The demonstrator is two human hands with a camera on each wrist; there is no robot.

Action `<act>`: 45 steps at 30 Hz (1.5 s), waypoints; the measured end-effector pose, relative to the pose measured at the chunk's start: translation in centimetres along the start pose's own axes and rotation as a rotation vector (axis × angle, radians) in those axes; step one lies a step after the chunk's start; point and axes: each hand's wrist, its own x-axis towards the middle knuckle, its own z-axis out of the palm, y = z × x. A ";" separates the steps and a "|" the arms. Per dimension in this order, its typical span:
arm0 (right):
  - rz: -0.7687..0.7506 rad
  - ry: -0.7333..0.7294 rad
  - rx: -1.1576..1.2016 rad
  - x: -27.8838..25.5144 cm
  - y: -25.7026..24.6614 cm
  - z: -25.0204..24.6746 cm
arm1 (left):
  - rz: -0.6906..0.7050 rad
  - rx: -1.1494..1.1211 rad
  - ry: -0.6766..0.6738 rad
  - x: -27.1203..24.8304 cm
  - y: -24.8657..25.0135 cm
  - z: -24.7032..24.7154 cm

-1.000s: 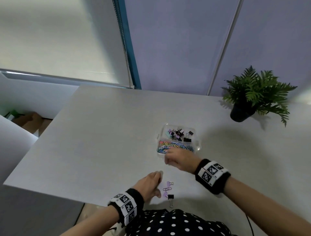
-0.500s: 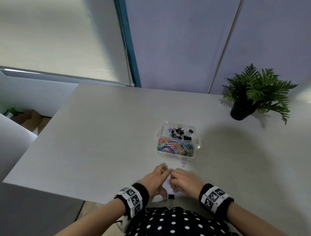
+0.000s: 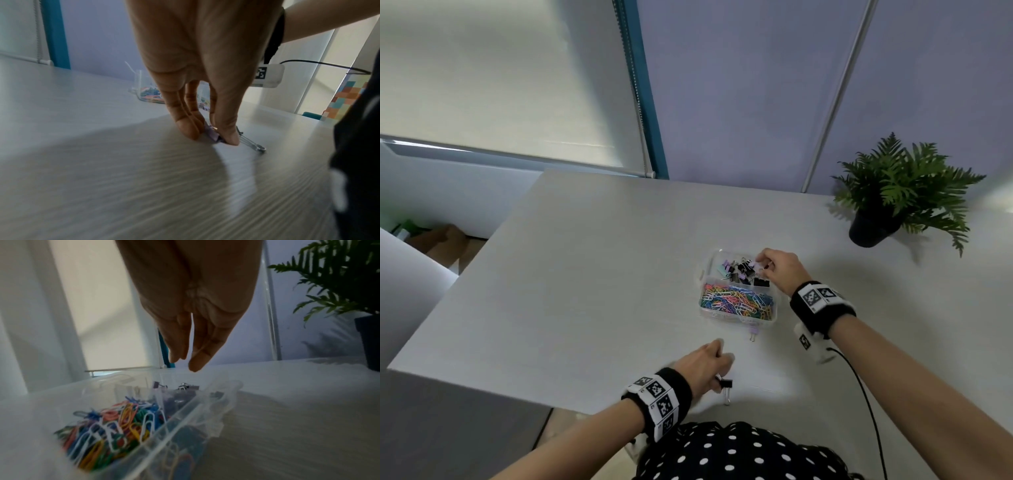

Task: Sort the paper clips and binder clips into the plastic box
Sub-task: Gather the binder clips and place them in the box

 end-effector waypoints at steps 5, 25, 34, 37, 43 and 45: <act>-0.432 0.009 -0.118 -3.9 -1.3 1.6 | -0.030 0.066 -0.015 -0.7 0.8 -0.6; -0.324 -0.279 -0.517 -12.2 1.7 6.6 | -0.005 -0.153 0.095 -1.3 -1.0 -1.2; -0.276 -0.432 -0.052 -11.4 0.9 5.7 | -0.082 -0.237 0.156 0.7 -0.5 -5.4; -0.368 -0.480 -0.092 -11.4 -0.8 6.5 | -0.079 -0.233 0.284 3.8 0.0 -8.9; -0.498 -0.571 -0.193 -12.1 -3.5 7.6 | -0.237 -0.100 0.126 8.3 -0.6 -11.1; -0.578 -0.632 -0.298 -12.4 -3.4 7.6 | -0.276 -0.103 0.134 8.4 -1.2 -10.5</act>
